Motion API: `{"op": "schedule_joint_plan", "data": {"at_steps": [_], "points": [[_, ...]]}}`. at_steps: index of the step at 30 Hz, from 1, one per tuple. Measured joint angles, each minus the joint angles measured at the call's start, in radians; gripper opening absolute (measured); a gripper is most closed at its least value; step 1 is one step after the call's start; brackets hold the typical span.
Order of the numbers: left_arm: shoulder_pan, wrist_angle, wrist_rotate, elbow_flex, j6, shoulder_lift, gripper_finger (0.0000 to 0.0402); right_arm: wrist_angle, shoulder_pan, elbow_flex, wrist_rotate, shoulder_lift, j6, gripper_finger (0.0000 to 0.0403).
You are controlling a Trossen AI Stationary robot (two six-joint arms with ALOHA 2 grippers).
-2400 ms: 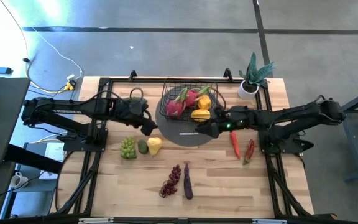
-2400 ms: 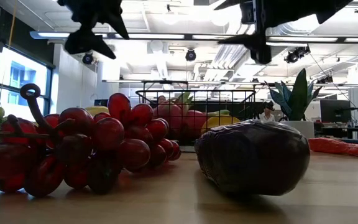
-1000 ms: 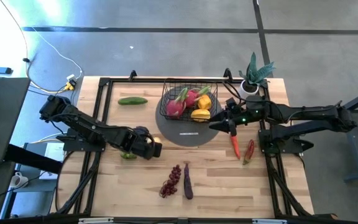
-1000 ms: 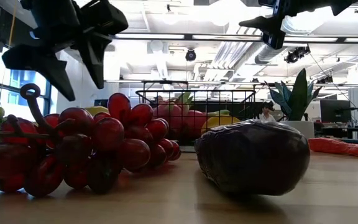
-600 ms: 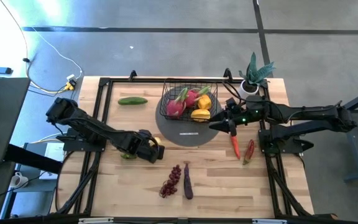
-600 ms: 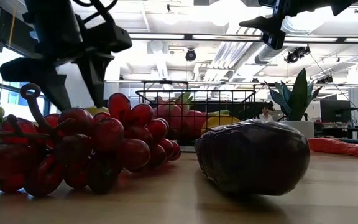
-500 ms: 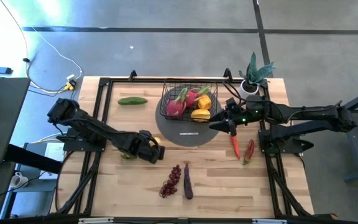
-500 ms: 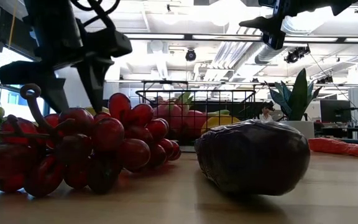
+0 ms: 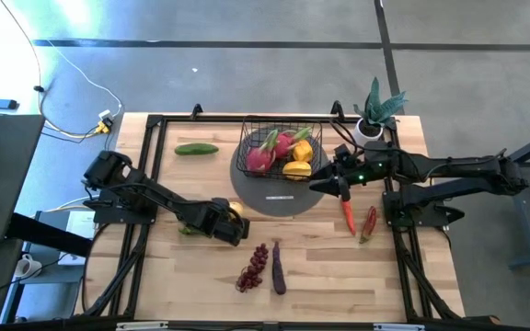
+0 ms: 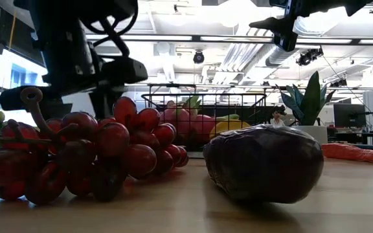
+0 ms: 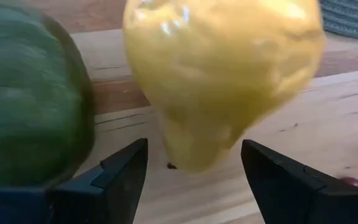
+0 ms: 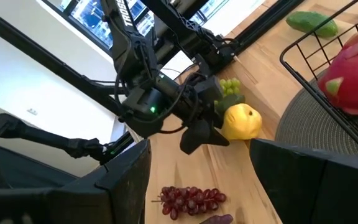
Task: Build produce basket
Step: Put the pear into the wire basket
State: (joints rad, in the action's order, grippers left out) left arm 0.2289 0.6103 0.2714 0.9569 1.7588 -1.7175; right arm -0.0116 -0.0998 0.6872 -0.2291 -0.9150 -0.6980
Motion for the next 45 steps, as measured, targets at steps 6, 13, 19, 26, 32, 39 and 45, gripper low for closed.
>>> {"op": "schedule_joint_plan", "data": {"at_steps": [6,13,19,26,32,39,45], "points": [[-0.016,-0.025,0.007,0.0,-0.015,-0.026,0.0248,-0.007,0.0,0.0,-0.001,0.0,0.0,0.0255],[-0.02,-0.031,0.077,0.0,-0.047,-0.025,0.0248,-0.008,0.0,0.0,-0.004,0.0,-0.009,0.0255],[-0.02,-0.025,0.087,0.0,-0.068,-0.05,0.0248,-0.008,0.0,0.0,-0.004,0.0,-0.028,0.0255],[-0.018,-0.03,0.116,0.003,-0.091,-0.072,0.0224,-0.007,0.0,0.0,-0.003,0.0,-0.038,0.0255],[-0.018,-0.022,0.135,0.001,-0.113,-0.074,0.0185,-0.007,0.0,0.0,-0.003,0.0,-0.038,0.0255],[-0.019,-0.019,0.155,0.0,-0.168,-0.076,0.0132,-0.007,0.0,0.0,-0.003,0.0,-0.038,0.0255],[-0.019,-0.02,0.154,0.0,-0.232,-0.077,0.0079,-0.007,0.0,0.0,-0.003,0.0,-0.038,0.0255]]}}
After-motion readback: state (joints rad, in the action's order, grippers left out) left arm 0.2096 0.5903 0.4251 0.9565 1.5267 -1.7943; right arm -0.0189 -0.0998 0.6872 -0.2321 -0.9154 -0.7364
